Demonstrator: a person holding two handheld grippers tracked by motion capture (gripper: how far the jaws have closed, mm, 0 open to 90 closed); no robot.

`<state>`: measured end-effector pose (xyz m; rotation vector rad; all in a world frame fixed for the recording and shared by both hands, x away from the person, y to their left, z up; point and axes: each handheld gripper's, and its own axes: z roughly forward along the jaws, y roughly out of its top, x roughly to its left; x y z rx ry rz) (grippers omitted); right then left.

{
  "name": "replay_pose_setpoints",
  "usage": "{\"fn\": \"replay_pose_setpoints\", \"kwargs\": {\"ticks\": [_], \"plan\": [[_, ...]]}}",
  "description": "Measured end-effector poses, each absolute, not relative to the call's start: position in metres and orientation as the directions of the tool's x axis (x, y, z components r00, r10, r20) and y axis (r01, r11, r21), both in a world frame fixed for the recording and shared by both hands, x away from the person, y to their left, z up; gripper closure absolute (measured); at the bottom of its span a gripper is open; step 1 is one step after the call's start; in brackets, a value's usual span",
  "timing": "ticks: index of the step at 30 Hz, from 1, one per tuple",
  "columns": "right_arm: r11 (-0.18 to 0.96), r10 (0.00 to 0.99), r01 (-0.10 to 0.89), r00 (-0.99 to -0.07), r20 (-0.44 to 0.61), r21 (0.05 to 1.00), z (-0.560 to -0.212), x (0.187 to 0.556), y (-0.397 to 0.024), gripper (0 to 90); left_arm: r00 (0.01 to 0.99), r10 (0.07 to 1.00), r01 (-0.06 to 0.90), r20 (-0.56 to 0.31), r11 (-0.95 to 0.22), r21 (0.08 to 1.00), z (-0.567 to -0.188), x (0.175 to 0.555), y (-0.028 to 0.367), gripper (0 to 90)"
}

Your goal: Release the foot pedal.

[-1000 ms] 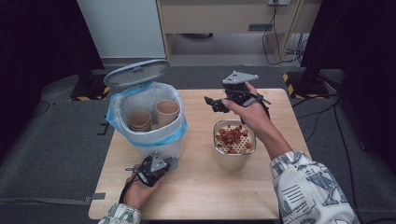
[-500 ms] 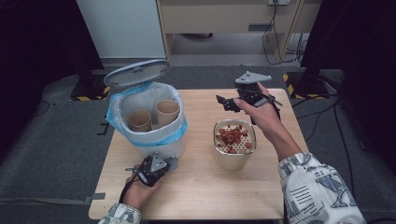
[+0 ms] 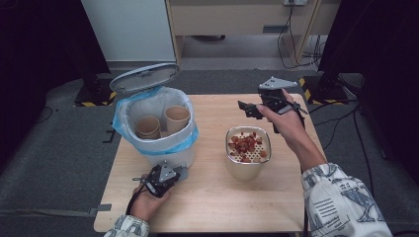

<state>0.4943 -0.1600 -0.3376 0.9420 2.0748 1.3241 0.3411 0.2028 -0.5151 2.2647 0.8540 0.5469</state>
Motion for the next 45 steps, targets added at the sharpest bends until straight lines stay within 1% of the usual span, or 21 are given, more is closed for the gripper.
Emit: {"fn": "replay_pose_setpoints", "kwargs": {"ticks": [11, 13, 14, 15, 16, 19, 22, 26, 28, 32, 36, 45], "plan": [[0.282, 0.782, 0.296, -0.622, -0.040, 0.913, -0.342, 0.493, -0.172, 9.9, 0.705, 0.695, 0.429, 0.141, -0.576, 0.696, -0.515, 0.341, 0.204, 89.1], [0.280, 0.785, 0.297, -0.618, -0.039, 0.913, -0.343, 0.493, -0.175, 9.8, 0.695, 0.704, 0.432, 0.146, -0.571, 0.698, -0.513, 0.339, 0.205, 81.9], [0.280, 0.786, 0.298, -0.617, -0.039, 0.913, -0.343, 0.493, -0.176, 9.8, 0.683, 0.715, 0.436, 0.149, -0.562, 0.703, -0.512, 0.338, 0.207, 75.7], [0.277, 0.788, 0.298, -0.615, -0.038, 0.914, -0.343, 0.493, -0.178, 9.8, 0.670, 0.733, 0.458, 0.117, -0.533, 0.712, -0.511, 0.336, 0.210, 69.2], [0.274, 0.790, 0.297, -0.611, -0.038, 0.915, -0.343, 0.493, -0.180, 9.8, 0.669, 0.734, 0.462, 0.116, -0.533, 0.709, -0.510, 0.334, 0.212, 65.2], [0.271, 0.794, 0.298, -0.607, -0.038, 0.915, -0.343, 0.493, -0.185, 9.8, 0.662, 0.744, 0.460, 0.094, -0.502, 0.733, -0.505, 0.326, 0.218, 56.7], [0.263, 0.801, 0.301, -0.598, -0.034, 0.916, -0.343, 0.491, -0.192, 9.7, 0.653, 0.754, 0.472, 0.073, -0.481, 0.739, -0.500, 0.319, 0.221, 48.2], [0.262, 0.812, 0.305, -0.583, -0.038, 0.916, -0.343, 0.490, -0.203, 9.7, 0.648, 0.761, 0.483, 0.041, -0.452, 0.750, -0.496, 0.310, 0.226, 41.4], [0.256, 0.817, 0.307, -0.576, -0.035, 0.917, -0.343, 0.489, -0.207, 9.7, 0.642, 0.765, 0.486, 0.039, -0.446, 0.751, -0.496, 0.307, 0.227, 38.0], [0.251, 0.829, 0.315, -0.558, -0.035, 0.915, -0.346, 0.487, -0.216, 9.2, 0.618, 0.786, 0.508, 0.011, -0.410, 0.757, -0.494, 0.305, 0.236, 31.8], [0.245, 0.841, 0.325, -0.539, -0.034, 0.914, -0.351, 0.487, -0.224, 8.8, 0.585, 0.811, 0.527, -0.010, -0.371, 0.765, -0.494, 0.305, 0.248, 28.5], [0.234, 0.866, 0.351, -0.500, -0.030, 0.907, -0.365, 0.484, -0.240, 7.9, 0.544, 0.839, 0.551, -0.021, -0.338, 0.763, -0.496, 0.306, 0.262, 22.4]]}}
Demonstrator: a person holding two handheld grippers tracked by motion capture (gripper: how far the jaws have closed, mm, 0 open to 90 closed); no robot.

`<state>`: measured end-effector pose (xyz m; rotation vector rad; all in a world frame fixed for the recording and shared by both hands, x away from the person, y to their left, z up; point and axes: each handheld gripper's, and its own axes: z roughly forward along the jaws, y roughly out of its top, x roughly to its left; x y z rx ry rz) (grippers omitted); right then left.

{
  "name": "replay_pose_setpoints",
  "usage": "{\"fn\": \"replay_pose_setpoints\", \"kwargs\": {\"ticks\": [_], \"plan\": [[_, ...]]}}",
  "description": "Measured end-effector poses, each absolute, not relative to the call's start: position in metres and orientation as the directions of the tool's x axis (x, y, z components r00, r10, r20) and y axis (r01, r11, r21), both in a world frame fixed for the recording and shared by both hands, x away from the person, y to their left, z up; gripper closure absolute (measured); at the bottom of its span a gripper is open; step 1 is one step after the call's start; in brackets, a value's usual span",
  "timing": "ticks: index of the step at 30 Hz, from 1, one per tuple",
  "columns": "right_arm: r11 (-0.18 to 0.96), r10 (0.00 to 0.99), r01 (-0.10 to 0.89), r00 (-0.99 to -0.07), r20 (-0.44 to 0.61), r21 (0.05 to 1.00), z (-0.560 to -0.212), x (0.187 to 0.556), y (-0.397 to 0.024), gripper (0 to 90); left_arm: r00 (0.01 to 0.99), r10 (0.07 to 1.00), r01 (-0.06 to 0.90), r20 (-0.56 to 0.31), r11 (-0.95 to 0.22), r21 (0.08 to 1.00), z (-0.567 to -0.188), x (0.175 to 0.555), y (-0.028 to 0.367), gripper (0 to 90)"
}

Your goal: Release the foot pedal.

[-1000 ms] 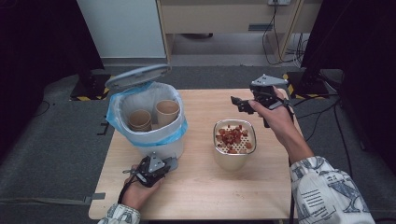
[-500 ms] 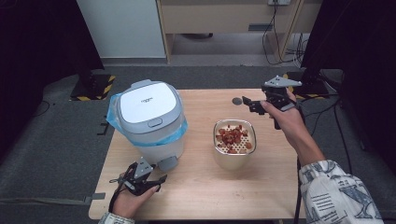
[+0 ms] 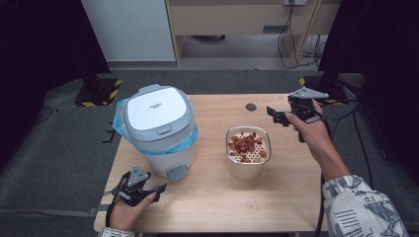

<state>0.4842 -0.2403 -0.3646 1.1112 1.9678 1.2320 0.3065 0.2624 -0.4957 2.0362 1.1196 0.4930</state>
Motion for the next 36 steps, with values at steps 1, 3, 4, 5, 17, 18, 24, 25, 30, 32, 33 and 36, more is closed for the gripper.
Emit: {"fn": "replay_pose_setpoints", "kwargs": {"ticks": [1, 3, 4, 5, 17, 18, 24, 25, 30, 32, 33, 36], "plan": [[0.230, 0.869, 0.356, -0.494, -0.027, 0.906, -0.366, 0.484, -0.242, 7.9, 0.541, 0.841, 0.552, -0.019, -0.338, 0.762, -0.496, 0.307, 0.264, 21.8], [0.226, 0.873, 0.361, -0.487, -0.024, 0.905, -0.369, 0.483, -0.247, 7.9, 0.533, 0.846, 0.553, -0.016, -0.334, 0.763, -0.496, 0.307, 0.266, 20.5], [0.222, 0.877, 0.366, -0.481, -0.021, 0.904, -0.371, 0.482, -0.249, 7.9, 0.526, 0.850, 0.556, -0.017, -0.328, 0.764, -0.496, 0.307, 0.268, 19.8], [0.224, 0.880, 0.370, -0.475, -0.024, 0.902, -0.373, 0.482, -0.252, 8.0, 0.519, 0.855, 0.559, -0.017, -0.324, 0.764, -0.497, 0.308, 0.270, 19.2], [0.206, 0.910, 0.422, -0.415, -0.013, 0.883, -0.405, 0.470, -0.278, 8.9, 0.474, 0.881, 0.575, -0.013, -0.298, 0.762, -0.501, 0.311, 0.284, 14.3], [0.204, 0.911, 0.428, -0.412, -0.011, 0.880, -0.410, 0.469, -0.280, 8.9, 0.469, 0.883, 0.574, -0.014, -0.292, 0.765, -0.501, 0.312, 0.284, 13.6], [0.196, 0.919, 0.460, -0.394, 0.001, 0.866, -0.430, 0.462, -0.288, 9.0, 0.447, 0.895, 0.585, -0.006, -0.287, 0.759, -0.504, 0.314, 0.288, 11.9], [0.196, 0.919, 0.466, -0.394, 0.004, 0.863, -0.434, 0.461, -0.289, 9.1, 0.442, 0.897, 0.587, -0.005, -0.285, 0.758, -0.504, 0.314, 0.288, 11.9], [0.192, 0.921, 0.497, -0.388, 0.019, 0.846, -0.451, 0.455, -0.292, 9.2, 0.425, 0.905, 0.607, -0.006, -0.280, 0.744, -0.508, 0.318, 0.293, 12.1], [0.194, 0.924, 0.513, -0.382, 0.020, 0.836, -0.459, 0.453, -0.293, 9.0, 0.416, 0.909, 0.613, -0.004, -0.277, 0.740, -0.509, 0.320, 0.295, 12.5], [0.195, 0.925, 0.524, -0.379, 0.022, 0.829, -0.462, 0.452, -0.294, 9.0, 0.414, 0.910, 0.615, -0.002, -0.278, 0.738, -0.510, 0.321, 0.296, 12.7], [0.184, 0.930, 0.547, -0.366, 0.036, 0.816, -0.471, 0.451, -0.296, 8.9, 0.412, 0.911, 0.619, 0.005, -0.284, 0.732, -0.513, 0.325, 0.298, 12.9]]}}
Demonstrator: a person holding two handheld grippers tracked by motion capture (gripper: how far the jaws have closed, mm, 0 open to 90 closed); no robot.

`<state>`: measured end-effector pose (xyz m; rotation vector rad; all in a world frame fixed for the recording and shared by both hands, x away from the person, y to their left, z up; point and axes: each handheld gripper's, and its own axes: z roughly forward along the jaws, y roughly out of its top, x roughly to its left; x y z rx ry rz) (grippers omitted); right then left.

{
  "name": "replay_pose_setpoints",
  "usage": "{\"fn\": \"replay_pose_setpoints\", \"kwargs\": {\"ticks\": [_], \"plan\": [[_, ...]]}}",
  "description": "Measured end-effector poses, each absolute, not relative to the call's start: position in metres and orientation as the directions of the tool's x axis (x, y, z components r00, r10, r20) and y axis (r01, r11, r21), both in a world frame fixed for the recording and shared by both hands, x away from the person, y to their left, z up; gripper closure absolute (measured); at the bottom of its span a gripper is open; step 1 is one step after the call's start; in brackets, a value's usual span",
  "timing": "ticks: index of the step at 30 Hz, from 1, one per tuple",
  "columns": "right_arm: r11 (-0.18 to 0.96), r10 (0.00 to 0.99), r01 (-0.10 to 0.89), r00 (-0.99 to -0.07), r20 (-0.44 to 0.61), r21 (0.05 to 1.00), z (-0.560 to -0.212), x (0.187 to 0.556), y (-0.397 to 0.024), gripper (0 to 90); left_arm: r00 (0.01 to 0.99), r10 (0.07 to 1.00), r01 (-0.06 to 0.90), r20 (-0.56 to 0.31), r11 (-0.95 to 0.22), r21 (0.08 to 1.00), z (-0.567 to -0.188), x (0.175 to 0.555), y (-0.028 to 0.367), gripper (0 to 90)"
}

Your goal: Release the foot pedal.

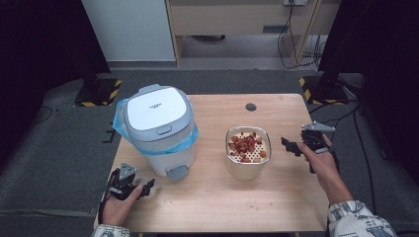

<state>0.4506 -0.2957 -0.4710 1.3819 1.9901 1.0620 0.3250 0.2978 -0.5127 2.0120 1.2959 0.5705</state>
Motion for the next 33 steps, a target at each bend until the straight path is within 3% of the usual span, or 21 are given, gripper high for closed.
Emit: {"fn": "replay_pose_setpoints", "kwargs": {"ticks": [12, 23, 33], "plan": [[0.154, 0.946, 0.622, -0.316, 0.066, 0.767, -0.513, 0.444, -0.300, 8.7, 0.379, 0.925, 0.649, 0.011, -0.274, 0.710, -0.527, 0.340, 0.312, 13.2], [0.212, 0.948, 0.663, -0.318, 0.014, 0.718, -0.539, 0.443, -0.286, 4.8, 0.366, 0.931, 0.651, 0.005, -0.260, 0.713, -0.535, 0.345, 0.317, 10.1], [0.249, 0.935, 0.658, -0.354, 0.001, 0.711, -0.539, 0.431, -0.283, 3.8, 0.370, 0.929, 0.649, 0.004, -0.262, 0.714, -0.536, 0.345, 0.315, 6.8]]}}
